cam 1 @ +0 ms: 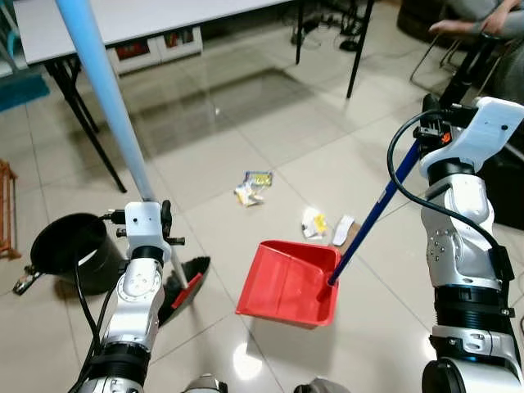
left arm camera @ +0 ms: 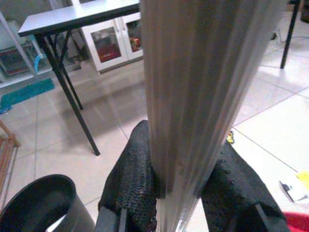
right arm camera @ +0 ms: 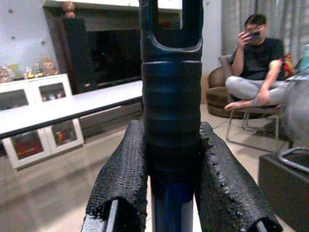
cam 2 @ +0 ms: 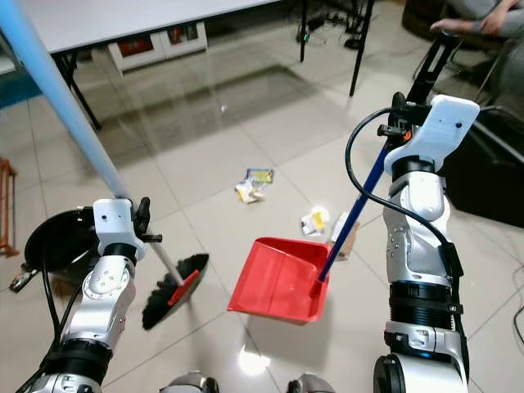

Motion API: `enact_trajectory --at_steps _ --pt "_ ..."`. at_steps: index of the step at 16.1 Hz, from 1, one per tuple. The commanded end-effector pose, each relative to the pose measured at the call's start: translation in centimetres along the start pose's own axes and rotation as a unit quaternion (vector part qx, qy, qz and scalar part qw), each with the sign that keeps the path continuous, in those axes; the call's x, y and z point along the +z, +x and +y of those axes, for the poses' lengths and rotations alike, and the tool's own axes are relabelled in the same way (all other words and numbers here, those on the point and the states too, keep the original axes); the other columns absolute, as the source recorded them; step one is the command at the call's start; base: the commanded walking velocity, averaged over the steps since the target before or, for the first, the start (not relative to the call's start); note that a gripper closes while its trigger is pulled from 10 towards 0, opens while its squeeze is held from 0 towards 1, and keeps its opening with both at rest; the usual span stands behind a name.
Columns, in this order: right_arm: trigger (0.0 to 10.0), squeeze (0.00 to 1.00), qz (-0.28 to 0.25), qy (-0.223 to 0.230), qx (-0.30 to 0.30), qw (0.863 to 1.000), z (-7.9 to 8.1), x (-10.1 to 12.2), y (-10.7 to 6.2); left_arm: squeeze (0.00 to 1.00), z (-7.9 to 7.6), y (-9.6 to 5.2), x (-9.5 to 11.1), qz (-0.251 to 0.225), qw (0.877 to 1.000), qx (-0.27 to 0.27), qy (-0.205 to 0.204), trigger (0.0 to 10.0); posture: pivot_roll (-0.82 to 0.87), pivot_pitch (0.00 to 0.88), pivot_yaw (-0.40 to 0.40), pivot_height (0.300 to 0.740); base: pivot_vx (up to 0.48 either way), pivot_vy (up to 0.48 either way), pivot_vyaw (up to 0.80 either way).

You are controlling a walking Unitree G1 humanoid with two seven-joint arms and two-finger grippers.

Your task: Sweep floor

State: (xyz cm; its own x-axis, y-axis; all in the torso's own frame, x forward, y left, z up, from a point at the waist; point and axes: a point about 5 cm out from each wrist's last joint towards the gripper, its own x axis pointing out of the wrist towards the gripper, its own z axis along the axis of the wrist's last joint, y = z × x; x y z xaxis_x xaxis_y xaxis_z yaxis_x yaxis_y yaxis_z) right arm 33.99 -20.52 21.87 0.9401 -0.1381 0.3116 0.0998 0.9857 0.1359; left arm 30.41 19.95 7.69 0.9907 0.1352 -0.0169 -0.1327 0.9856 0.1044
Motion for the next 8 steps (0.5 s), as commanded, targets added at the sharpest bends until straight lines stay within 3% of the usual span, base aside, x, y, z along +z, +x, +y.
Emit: enact_trajectory --at_steps 1,3,4,8 --pt "10.0 0.0 -0.017 0.001 0.014 1.0 0.6 0.6 0.2 0.0 0.6 0.0 -0.3 0.009 1.0 0.008 0.0 10.0 -0.02 0.067 0.025 0.74 0.24 0.0 0.0" --pt "10.0 0.0 0.044 -0.018 -0.054 0.997 -3.1 -4.2 -1.4 0.0 0.6 0.0 -0.3 0.011 1.0 0.007 -0.002 10.0 -0.02 0.058 0.026 0.74 0.0 0.0 0.0" --pt "10.0 0.0 0.063 -0.027 -0.068 0.995 -4.2 -5.7 -2.3 0.0 0.5 0.1 -0.4 0.012 1.0 0.006 -0.002 10.0 -0.02 0.058 0.026 0.74 0.0 0.0 0.0" --pt "10.0 0.0 0.097 -0.062 -0.09 0.989 -6.3 -9.4 -5.0 0.0 0.3 0.1 -0.3 0.009 1.0 0.002 -0.006 10.0 -0.02 0.051 0.03 0.74 0.0 0.0 0.0"
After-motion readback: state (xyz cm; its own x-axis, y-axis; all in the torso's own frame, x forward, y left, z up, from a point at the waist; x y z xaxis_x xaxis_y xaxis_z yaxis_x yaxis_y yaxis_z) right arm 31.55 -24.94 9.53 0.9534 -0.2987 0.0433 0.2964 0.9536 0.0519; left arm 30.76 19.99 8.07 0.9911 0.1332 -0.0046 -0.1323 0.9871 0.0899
